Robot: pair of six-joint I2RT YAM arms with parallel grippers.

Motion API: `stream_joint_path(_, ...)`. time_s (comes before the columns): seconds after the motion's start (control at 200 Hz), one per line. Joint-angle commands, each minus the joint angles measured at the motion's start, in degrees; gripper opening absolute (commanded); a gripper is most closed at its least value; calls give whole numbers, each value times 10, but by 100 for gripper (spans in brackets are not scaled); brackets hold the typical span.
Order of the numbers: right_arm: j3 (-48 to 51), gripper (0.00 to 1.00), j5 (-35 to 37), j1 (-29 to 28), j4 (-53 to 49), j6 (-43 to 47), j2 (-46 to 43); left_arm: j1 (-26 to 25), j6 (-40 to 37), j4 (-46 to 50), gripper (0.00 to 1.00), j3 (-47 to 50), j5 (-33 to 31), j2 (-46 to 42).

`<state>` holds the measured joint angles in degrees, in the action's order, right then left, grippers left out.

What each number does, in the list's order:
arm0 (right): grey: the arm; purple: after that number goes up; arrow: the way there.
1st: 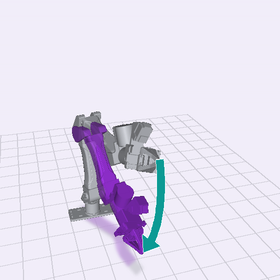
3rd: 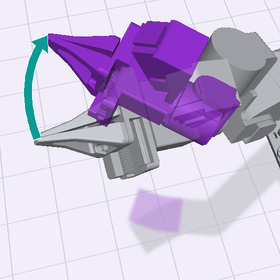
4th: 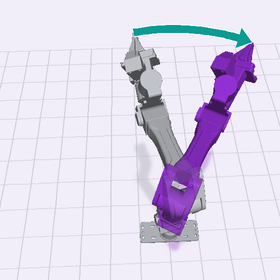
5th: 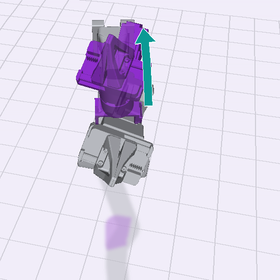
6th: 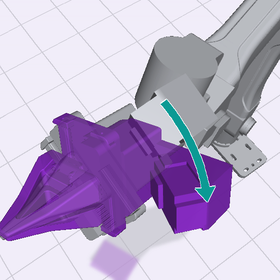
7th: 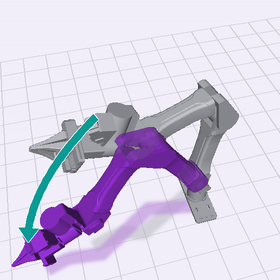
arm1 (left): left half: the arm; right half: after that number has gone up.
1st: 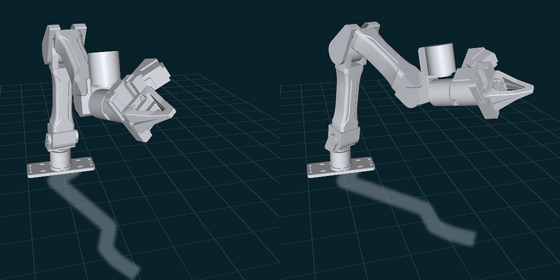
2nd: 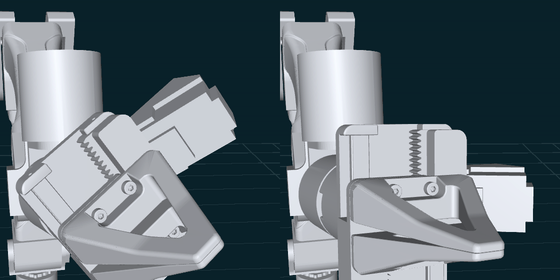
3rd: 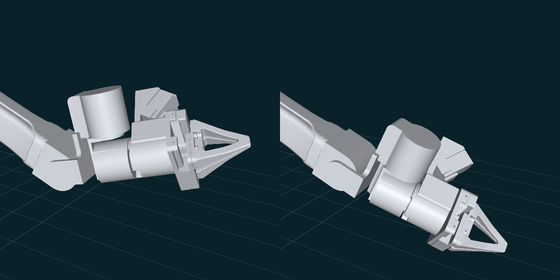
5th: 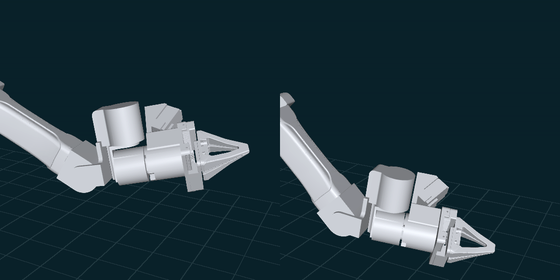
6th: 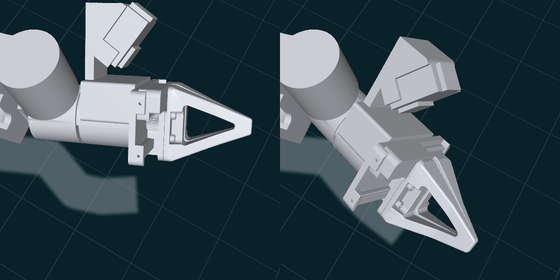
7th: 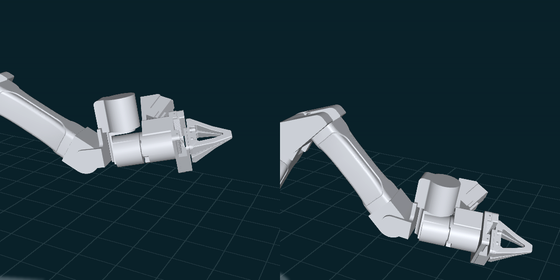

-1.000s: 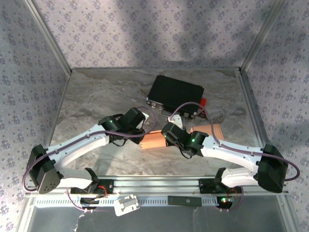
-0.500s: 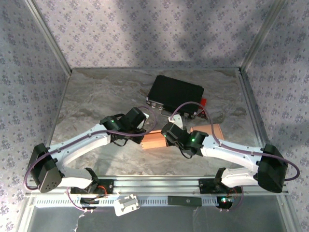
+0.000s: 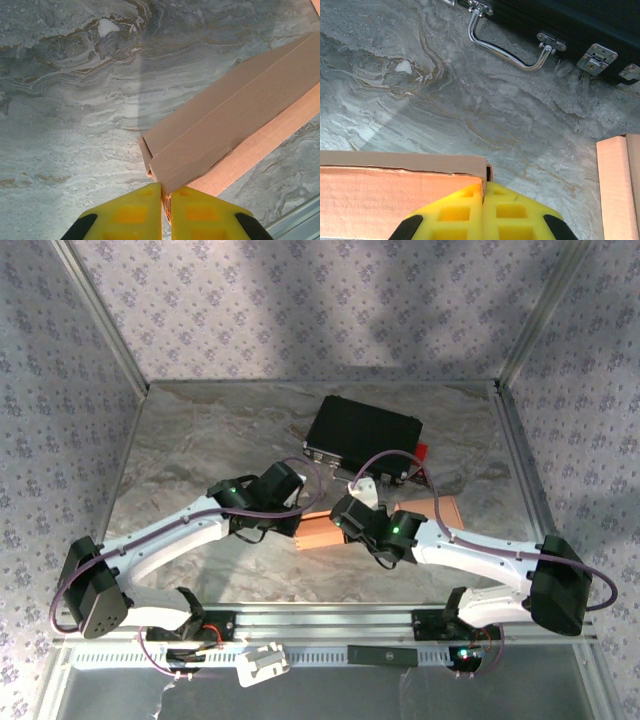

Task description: Fold the paper box

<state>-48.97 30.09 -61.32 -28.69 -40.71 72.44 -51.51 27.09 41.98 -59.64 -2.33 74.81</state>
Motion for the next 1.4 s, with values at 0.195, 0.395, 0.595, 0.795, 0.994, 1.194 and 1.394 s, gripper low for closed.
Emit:
stream_joint_path(0.195, -16, 0, 12, -11, -11, -19, 4, -26, 57, -19, 12, -11, 21, 20)
stream_joint_path(0.395, -12, 0, 16, -12, -14, -23, 0, -35, 61, -21, 7, -5, 3, 16)
stream_joint_path(0.595, -9, 0, 18, -13, -12, -25, 0, -40, 60, -28, 4, 1, 0, 12)
stream_joint_path(0.795, 1, 0, 24, -17, -7, -22, -1, -45, 75, -64, 4, 34, -5, 6)
stream_joint_path(0.994, 18, 0, 39, -27, 11, -11, -11, -63, 86, -84, 3, 49, -31, -1)
stream_joint_path(1.194, 45, 0, 70, -48, 36, 0, -22, -95, 102, -98, 3, 71, -75, -5)
stream_joint_path(1.394, 62, 0, 87, -61, 47, 5, -27, -134, 124, -125, 3, 99, -132, 0)
